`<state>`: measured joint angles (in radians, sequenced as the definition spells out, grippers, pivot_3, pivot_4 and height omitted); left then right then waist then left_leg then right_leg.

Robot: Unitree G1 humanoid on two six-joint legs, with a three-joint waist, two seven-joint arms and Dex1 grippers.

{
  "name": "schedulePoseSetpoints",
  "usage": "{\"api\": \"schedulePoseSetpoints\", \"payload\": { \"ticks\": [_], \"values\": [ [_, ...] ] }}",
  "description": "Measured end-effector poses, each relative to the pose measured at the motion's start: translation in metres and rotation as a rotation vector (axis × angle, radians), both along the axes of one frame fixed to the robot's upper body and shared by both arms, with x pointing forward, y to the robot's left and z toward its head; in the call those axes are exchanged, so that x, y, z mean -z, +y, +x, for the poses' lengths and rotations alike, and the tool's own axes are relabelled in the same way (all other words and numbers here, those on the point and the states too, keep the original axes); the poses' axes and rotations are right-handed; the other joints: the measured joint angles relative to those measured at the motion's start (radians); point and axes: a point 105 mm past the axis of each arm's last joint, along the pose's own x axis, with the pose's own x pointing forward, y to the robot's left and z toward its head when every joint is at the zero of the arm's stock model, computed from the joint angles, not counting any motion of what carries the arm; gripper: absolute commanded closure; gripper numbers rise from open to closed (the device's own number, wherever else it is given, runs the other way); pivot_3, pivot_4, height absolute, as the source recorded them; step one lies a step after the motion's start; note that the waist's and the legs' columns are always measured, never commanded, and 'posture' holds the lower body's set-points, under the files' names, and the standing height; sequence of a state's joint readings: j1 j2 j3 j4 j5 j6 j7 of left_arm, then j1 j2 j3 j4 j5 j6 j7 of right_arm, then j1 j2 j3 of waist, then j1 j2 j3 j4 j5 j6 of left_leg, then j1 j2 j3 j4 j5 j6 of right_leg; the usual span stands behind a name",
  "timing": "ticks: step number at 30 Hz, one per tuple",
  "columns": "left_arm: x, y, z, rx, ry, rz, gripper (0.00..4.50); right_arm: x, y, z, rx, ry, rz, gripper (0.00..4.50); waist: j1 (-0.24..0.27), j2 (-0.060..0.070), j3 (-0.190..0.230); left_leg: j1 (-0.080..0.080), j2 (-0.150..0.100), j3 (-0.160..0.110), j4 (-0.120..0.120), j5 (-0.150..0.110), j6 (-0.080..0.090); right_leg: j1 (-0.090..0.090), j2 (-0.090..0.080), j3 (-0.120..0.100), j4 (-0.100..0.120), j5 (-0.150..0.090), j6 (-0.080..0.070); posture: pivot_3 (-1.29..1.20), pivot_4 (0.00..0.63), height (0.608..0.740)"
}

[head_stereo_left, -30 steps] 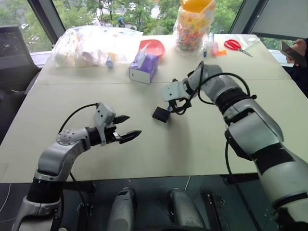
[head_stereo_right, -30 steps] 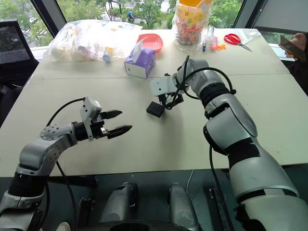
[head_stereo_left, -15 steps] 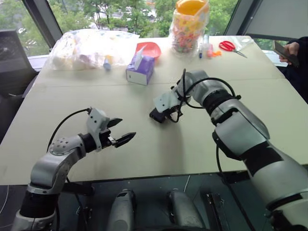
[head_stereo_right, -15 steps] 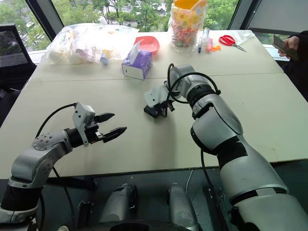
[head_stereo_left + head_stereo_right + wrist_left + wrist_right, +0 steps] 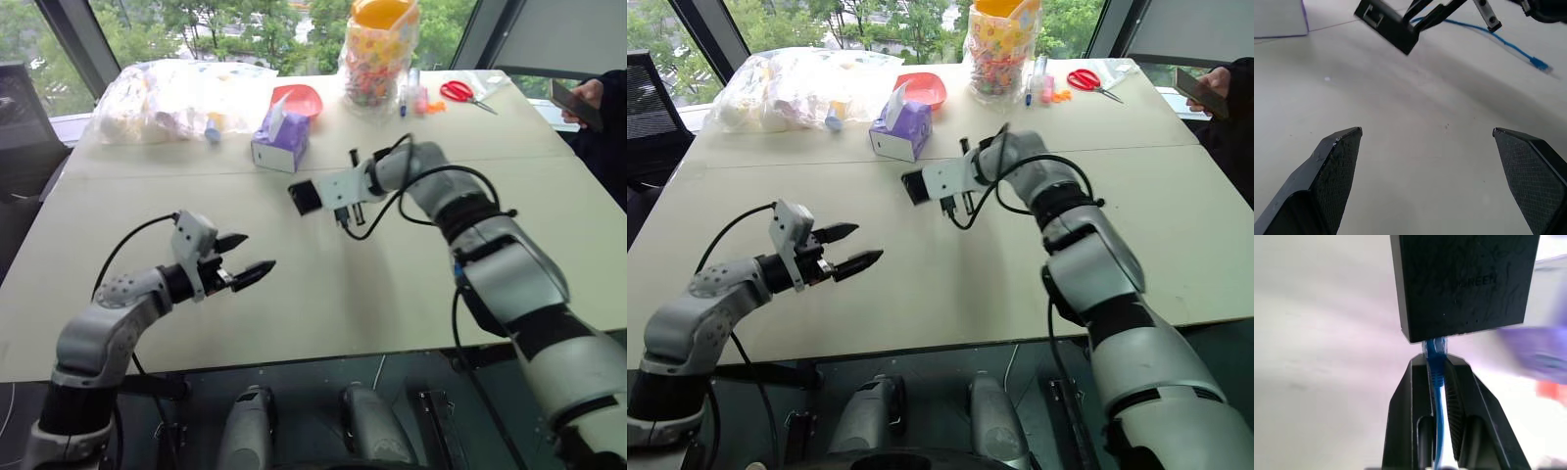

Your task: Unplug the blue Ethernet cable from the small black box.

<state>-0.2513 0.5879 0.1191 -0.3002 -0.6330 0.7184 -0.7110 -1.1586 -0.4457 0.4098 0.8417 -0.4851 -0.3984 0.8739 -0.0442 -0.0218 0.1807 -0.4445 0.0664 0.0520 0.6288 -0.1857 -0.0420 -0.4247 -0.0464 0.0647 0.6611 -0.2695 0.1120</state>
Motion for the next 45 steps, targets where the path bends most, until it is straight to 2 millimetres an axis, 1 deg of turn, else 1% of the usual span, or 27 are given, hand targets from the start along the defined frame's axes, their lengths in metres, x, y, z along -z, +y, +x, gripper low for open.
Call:
{"api": "schedulePoseSetpoints", "payload": {
  "ticks": [2, 4, 6, 9, 12, 17, 21, 26, 29, 31, 33, 35, 36, 37, 43, 45],
  "values": [
    [-0.01, 0.0, 0.005, 0.013, 0.006, -0.04, 0.0, -0.001, -0.007, -0.011, 0.022, -0.07, 0.077, 4.48, 0.004, 0.0, 0.0, 0.0, 0.0, 0.0, 0.0, 0.0, 0.0, 0.0, 0.0, 0.0, 0.0, 0.0, 0.001, 0.0, 0.15, 0.735],
    [-0.02, -0.004, 0.011, 0.048, 0.024, -0.077, 0.0, 0.004, -0.009, -0.033, 0.045, -0.133, 0.17, 4.48, 0.008, 0.0, 0.0, 0.0, 0.0, 0.0, -0.001, 0.0, 0.0, 0.0, 0.0, 0.0, 0.001, -0.001, 0.001, 0.0, 0.15, 0.735],
    [-0.027, -0.008, 0.013, 0.085, 0.034, -0.103, 0.0, 0.007, -0.004, -0.05, 0.041, -0.175, 0.19, 4.48, 0.003, 0.0, 0.0, 0.0, 0.0, 0.0, 0.0, 0.0, 0.0, -0.001, 0.0, 0.0, 0.001, -0.001, 0.002, 0.0, 0.15, 0.735],
    [-0.035, -0.015, 0.016, 0.148, 0.05, -0.124, 0.0, -0.007, 0.001, -0.07, 0.053, -0.308, 0.244, 4.48, -0.001, 0.0, 0.0, 0.001, 0.0, 0.0, 0.001, 0.001, -0.001, 0.0, 0.001, 0.001, 0.002, -0.001, 0.001, 0.0, 0.15, 0.735],
    [-0.038, -0.022, 0.018, 0.197, 0.064, -0.123, 0.0, -0.01, 0.012, -0.087, 0.051, -0.381, 0.281, 4.48, 0.002, -0.001, -0.001, 0.001, 0.0, -0.001, 0.001, 0.001, -0.002, 0.0, 0.001, 0.001, 0.002, -0.003, -0.002, 0.0, 0.15, 0.735],
    [-0.037, -0.031, 0.02, 0.248, 0.079, -0.118, 0.0, -0.007, 0.018, -0.092, 0.07, -0.401, 0.266, 4.48, 0.005, -0.001, -0.001, 0.001, -0.001, 0.0, 0.002, 0.001, -0.002, 0.0, 0.001, 0.001, 0.002, -0.003, -0.002, 0.0, 0.15, 0.735],
    [-0.043, -0.038, 0.022, 0.267, 0.064, -0.136, 0.0, -0.003, 0.021, -0.094, 0.061, -0.424, 0.225, 4.48, 0.005, -0.001, 0.0, 0.0, -0.001, -0.001, 0.002, 0.001, -0.002, 0.0, 0.001, 0.001, 0.002, -0.003, -0.002, 0.0, 0.15, 0.735],
    [-0.045, -0.044, 0.023, 0.276, 0.061, -0.164, 0.0, -0.002, 0.019, -0.094, 0.052, -0.456, 0.178, 4.48, 0.005, -0.001, 0.0, 0.001, -0.001, -0.001, 0.002, 0.001, -0.002, 0.0, 0.001, 0.001, 0.002, -0.003, -0.002, 0.0, 0.15, 0.735],
    [-0.046, -0.044, 0.023, 0.267, 0.057, -0.167, 0.76, 0.0, 0.021, -0.095, 0.042, -0.454, 0.175, 4.5, 0.004, -0.001, 0.0, 0.001, -0.001, -0.001, 0.002, 0.001, -0.002, 0.0, 0.001, 0.001, 0.002, -0.003, -0.002, 0.0, 0.15, 0.735],
    [-0.045, -0.044, 0.023, 0.265, 0.058, -0.176, 1.7, 0.0, 0.021, -0.095, 0.042, -0.453, 0.174, 4.5, 0.004, -0.001, 0.0, 0.001, -0.001, -0.001, 0.002, 0.001, -0.002, 0.0, 0.001, 0.001, 0.002, -0.003, -0.002, 0.0, 0.15, 0.735],
    [-0.044, -0.046, 0.023, 0.266, 0.065, -0.187, 2.56, 0.0, 0.021, -0.095, 0.042, -0.453, 0.174, 4.5, 0.004, -0.001, 0.0, 0.001, -0.001, -0.001, 0.002, 0.001, -0.002, 0.0, 0.001, 0.001, 0.002, -0.003, -0.002, 0.0, 0.15, 0.735],
    [-0.044, -0.046, 0.022, 0.267, 0.066, -0.191, 3.53, 0.0, 0.021, -0.095, 0.042, -0.453, 0.173, 4.5, 0.004, -0.001, 0.0, 0.001, -0.001, -0.001, 0.002, 0.001, -0.002, 0.0, 0.001, 0.001, 0.002, -0.003, -0.002, 0.0, 0.15, 0.735],
    [-0.042, -0.042, 0.024, 0.242, 0.07, -0.189, 3.92, -0.001, 0.021, -0.095, 0.04, -0.457, 0.17, 4.5, 0.004, -0.001, 0.0, 0.001, -0.001, -0.001, 0.002, 0.001, -0.002, 0.0, 0.001, 0.001, 0.002, -0.003, -0.002, 0.0, 0.15, 0.735],
    [-0.041, -0.043, 0.023, 0.242, 0.073, -0.191, 4.02, 0.0, 0.021, -0.095, 0.036, -0.46, 0.16, 4.5, 0.004, -0.002, 0.0, 0.001, -0.001, -0.001, 0.002, 0.001, -0.002, 0.0, 0.001, 0.001, 0.002, -0.003, -0.002, 0.0, 0.15, 0.735],
    [-0.037, -0.045, 0.024, 0.239, 0.079, -0.182, 4.02, 0.003, 0.02, -0.095, 0.03, -0.457, 0.132, 4.5, 0.005, -0.002, 0.0, 0.001, -0.001, -0.001, 0.002, 0.001, -0.002, 0.0, 0.001, 0.001, 0.002, -0.003, -0.002, 0.0, 0.15, 0.735],
    [-0.035, -0.044, 0.024, 0.24, 0.08, -0.163, 4.02, 0.006, 0.02, -0.095, 0.025, -0.437, 0.136, 3.64, 0.004, -0.002, 0.0, 0.001, -0.001, -0.001, 0.002, 0.001, -0.002, 0.0, 0.001, 0.001, 0.002, -0.003, -0.002, 0.0, 0.15, 0.735]
  ]
}}
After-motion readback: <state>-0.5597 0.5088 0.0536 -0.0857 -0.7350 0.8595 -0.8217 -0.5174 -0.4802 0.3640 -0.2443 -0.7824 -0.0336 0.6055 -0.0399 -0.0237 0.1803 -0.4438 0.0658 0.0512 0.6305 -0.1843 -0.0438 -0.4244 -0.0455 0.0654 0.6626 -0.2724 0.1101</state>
